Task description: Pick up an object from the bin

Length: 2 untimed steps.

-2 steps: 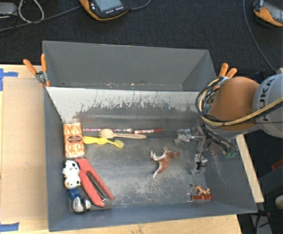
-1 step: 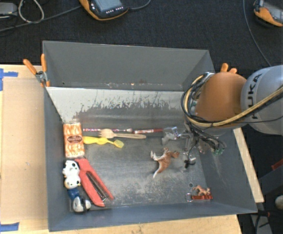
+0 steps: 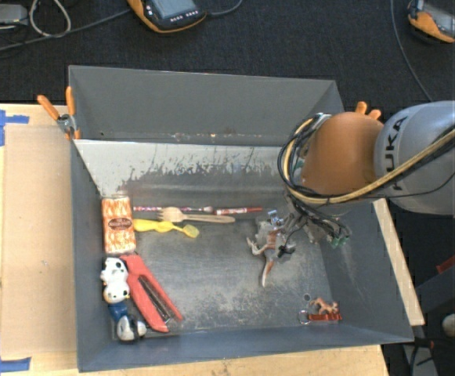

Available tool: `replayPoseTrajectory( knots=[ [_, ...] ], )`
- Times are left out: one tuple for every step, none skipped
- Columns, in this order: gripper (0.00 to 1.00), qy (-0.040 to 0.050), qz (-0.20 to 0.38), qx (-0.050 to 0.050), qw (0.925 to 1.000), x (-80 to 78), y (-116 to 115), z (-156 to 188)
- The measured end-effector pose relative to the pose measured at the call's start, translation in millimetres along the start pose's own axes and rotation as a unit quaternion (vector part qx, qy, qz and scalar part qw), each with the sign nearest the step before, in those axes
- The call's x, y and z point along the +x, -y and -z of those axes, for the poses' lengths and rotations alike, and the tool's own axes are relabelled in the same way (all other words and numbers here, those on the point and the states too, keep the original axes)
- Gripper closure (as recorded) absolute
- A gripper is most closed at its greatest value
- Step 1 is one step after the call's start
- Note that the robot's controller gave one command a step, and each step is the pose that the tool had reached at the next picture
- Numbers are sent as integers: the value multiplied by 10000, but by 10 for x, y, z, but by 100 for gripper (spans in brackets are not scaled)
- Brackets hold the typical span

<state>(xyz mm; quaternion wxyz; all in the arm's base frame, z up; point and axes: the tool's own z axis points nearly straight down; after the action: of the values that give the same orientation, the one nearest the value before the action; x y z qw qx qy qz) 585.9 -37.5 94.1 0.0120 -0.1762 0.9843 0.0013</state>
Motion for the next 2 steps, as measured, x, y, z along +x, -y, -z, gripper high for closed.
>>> replayPoseTrajectory(
  knots=[
    [100,10,-28,-1,10000,20,102,-15],
    [100,48,1010,-3,9949,-27,362,-108]
  ],
)
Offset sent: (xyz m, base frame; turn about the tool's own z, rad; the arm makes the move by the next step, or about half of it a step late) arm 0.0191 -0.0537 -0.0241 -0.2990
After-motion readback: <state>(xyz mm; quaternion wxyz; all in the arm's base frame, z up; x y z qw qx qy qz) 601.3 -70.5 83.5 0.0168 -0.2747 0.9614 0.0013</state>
